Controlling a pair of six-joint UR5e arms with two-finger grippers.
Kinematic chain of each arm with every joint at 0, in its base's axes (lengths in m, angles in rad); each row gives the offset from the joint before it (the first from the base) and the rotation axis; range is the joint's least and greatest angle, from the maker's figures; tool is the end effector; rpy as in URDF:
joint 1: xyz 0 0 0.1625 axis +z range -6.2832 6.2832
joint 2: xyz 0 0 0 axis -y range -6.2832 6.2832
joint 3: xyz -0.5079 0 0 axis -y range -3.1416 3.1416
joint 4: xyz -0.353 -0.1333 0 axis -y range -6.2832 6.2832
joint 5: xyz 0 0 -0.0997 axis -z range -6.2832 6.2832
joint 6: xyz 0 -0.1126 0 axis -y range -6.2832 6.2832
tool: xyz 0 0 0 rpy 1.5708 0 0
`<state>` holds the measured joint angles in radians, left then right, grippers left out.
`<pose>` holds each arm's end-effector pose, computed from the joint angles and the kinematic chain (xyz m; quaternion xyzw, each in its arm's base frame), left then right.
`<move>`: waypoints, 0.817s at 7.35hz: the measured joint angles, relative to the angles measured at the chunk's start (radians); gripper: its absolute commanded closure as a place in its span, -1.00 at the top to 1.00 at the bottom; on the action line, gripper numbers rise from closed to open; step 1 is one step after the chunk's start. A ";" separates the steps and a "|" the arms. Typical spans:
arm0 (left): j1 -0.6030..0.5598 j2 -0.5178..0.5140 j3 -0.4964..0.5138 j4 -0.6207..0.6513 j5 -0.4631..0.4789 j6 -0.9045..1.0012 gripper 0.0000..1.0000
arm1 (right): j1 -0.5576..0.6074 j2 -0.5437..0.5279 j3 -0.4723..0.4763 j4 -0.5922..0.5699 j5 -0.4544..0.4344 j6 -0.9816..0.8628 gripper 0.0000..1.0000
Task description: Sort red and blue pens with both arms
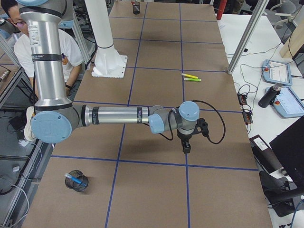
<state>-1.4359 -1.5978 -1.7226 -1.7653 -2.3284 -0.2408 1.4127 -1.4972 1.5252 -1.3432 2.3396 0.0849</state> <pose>0.0096 -0.4869 0.6472 0.1015 0.3892 0.0202 0.9153 -0.0255 -0.5095 0.7122 0.0722 -0.3835 -0.0814 0.9171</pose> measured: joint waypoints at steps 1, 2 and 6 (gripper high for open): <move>0.000 0.000 -0.003 -0.002 -0.011 0.000 1.00 | -0.003 0.000 0.003 0.000 0.000 0.001 1.00; 0.001 0.001 -0.013 -0.003 -0.016 0.000 1.00 | -0.007 0.000 0.005 0.000 0.000 0.001 1.00; 0.004 0.012 -0.051 -0.002 -0.035 0.000 1.00 | -0.014 -0.002 0.016 0.000 -0.001 0.001 1.00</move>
<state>-1.4316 -1.5854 -1.7734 -1.7673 -2.3635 -0.2408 1.3992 -1.4994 1.5409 -1.3431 2.3387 0.0859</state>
